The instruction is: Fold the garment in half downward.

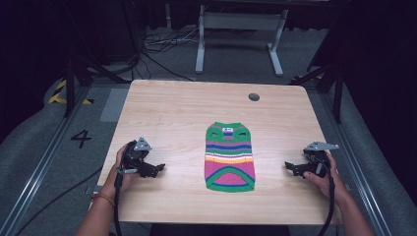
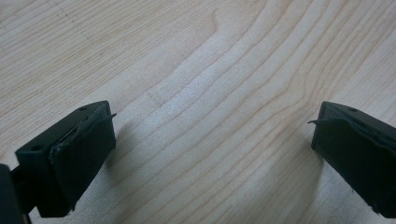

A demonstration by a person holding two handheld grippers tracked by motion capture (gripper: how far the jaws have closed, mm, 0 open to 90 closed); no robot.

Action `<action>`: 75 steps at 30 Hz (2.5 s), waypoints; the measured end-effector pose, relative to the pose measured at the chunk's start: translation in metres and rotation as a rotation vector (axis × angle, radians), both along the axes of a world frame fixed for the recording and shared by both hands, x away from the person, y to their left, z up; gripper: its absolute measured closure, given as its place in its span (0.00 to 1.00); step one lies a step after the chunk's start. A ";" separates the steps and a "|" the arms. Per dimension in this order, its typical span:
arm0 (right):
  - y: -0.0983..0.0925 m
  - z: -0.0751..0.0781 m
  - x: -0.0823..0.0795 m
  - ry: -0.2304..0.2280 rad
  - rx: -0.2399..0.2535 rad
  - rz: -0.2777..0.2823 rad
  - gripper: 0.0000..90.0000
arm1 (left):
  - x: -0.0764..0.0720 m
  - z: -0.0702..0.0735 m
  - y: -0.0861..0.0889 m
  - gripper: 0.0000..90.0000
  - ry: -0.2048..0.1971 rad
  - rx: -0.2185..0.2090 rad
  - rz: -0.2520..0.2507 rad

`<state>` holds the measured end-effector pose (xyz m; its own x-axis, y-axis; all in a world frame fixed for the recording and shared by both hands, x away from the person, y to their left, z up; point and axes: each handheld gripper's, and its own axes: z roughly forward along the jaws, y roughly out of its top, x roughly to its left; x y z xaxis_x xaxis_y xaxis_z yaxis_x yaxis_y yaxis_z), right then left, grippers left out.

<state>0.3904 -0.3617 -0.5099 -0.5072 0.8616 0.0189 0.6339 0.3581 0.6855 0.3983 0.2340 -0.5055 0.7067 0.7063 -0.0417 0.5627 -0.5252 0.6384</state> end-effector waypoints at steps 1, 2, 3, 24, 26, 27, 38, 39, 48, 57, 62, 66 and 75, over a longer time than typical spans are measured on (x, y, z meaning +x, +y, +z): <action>0.000 0.000 0.000 0.000 0.000 0.001 0.00 | 0.000 0.000 0.000 0.00 0.001 0.000 -0.006; 0.000 0.000 0.000 0.000 0.000 0.001 0.00 | 0.000 0.000 0.000 0.00 0.002 0.000 -0.006; 0.000 0.000 0.000 0.000 0.000 -0.001 0.00 | 0.000 0.000 0.001 0.00 -0.002 0.004 -0.007; -0.005 0.003 -0.007 0.022 -0.004 0.050 0.03 | -0.004 0.000 0.001 0.00 0.000 0.002 0.002; -0.005 0.005 -0.008 0.023 -0.003 0.067 0.10 | -0.003 0.002 0.000 0.01 0.008 0.017 0.002; -0.005 0.008 -0.010 0.028 -0.007 0.095 0.19 | -0.002 0.004 0.000 0.03 0.013 0.023 0.004; 0.002 0.024 -0.009 0.026 -0.002 0.146 0.46 | 0.003 0.022 -0.008 0.25 -0.022 0.008 -0.010; 0.005 0.027 -0.008 0.019 0.000 0.153 0.47 | 0.005 0.025 -0.009 0.25 -0.018 0.007 -0.013; 0.034 0.054 0.024 -0.037 -0.010 0.192 0.50 | 0.040 0.041 -0.047 0.32 -0.029 0.015 -0.062; 0.065 0.058 0.067 -0.041 0.013 0.226 0.55 | 0.076 0.046 -0.093 0.39 -0.041 0.001 -0.101; 0.082 0.056 0.082 -0.039 0.030 0.233 0.57 | 0.093 0.044 -0.115 0.41 -0.045 -0.011 -0.116; 0.094 0.052 0.091 -0.027 0.042 0.242 0.59 | 0.106 0.037 -0.130 0.43 -0.022 -0.024 -0.123; 0.125 0.038 0.116 0.002 0.037 0.260 0.63 | 0.124 0.027 -0.159 0.43 0.007 -0.027 -0.125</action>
<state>0.5065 -0.2362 -0.4719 -0.7116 0.7009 0.0492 0.5250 0.4839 0.7002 0.5228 0.0748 -0.4787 0.7886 0.6115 -0.0649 0.4985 -0.5739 0.6497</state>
